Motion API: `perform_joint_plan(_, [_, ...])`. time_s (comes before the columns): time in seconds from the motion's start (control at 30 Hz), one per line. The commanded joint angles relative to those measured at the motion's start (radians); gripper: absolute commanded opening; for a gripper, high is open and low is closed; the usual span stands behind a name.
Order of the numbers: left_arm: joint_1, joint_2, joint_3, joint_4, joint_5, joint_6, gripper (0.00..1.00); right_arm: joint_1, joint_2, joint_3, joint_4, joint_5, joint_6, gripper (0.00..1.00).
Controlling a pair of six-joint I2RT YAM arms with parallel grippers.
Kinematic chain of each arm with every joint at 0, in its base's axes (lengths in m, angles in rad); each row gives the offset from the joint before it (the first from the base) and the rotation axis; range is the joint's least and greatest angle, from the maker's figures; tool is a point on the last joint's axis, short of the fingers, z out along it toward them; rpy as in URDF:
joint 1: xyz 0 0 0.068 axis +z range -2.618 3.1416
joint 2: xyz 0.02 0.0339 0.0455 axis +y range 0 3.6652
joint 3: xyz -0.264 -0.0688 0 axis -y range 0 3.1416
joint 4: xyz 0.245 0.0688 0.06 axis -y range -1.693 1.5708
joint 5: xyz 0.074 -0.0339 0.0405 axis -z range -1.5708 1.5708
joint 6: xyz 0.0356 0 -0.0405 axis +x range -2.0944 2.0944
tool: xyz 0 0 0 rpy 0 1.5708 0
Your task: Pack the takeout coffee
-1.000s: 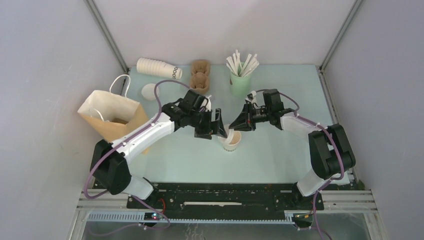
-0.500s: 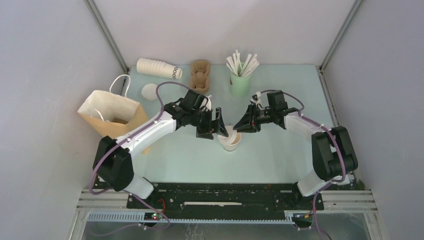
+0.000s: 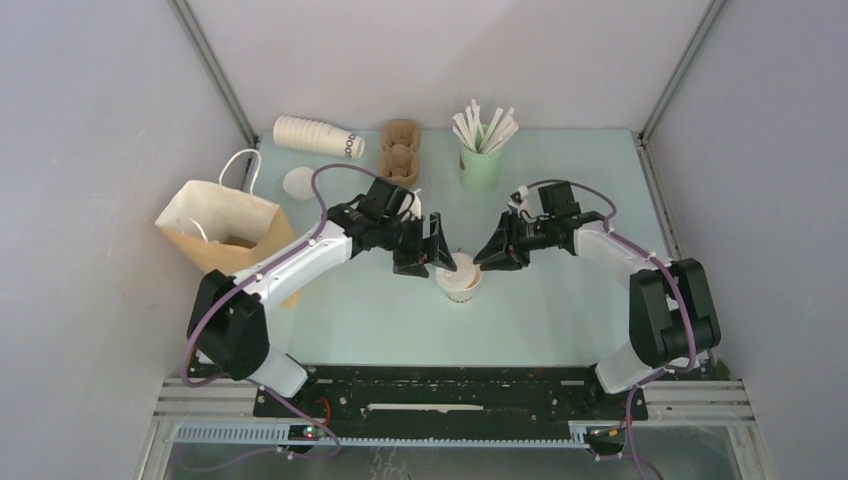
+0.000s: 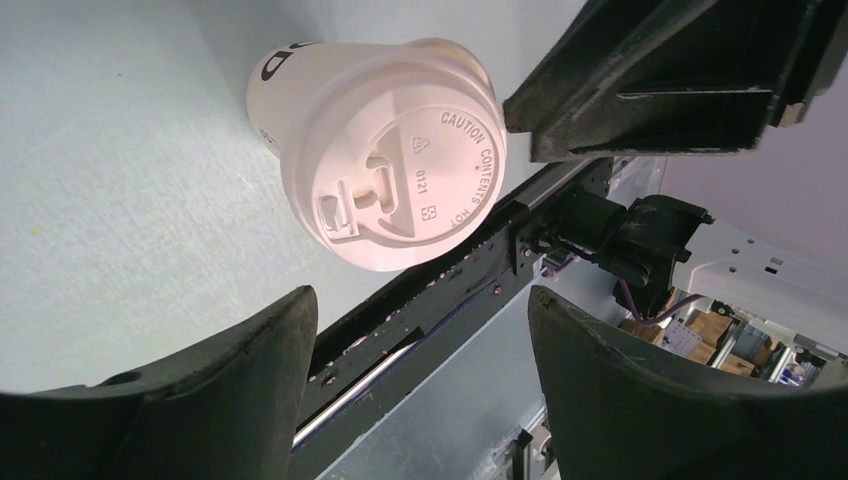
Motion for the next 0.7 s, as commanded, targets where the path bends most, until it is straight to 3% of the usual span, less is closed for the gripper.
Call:
perform_joint_plan(0.0, [0.014,0.002,-0.034,0.032,0.030,-0.022,0.84,-0.013,-0.083,0.111,-0.201,0.063,-0.122,0.46])
perform_joint_plan(0.2, [0.022,0.020,-0.056,0.044,0.046,-0.051,0.98,0.010,-0.134,0.169,-0.338,0.175,-0.183,0.71])
perform_joint_plan(0.33, [0.028,0.052,-0.053,0.092,0.077,-0.071,1.00,0.055,-0.066,0.215,-0.366,0.221,-0.215,0.80])
perform_joint_plan(0.67, [0.043,0.081,-0.105,0.215,0.114,-0.125,0.94,0.127,0.018,0.294,-0.421,0.328,-0.244,0.77])
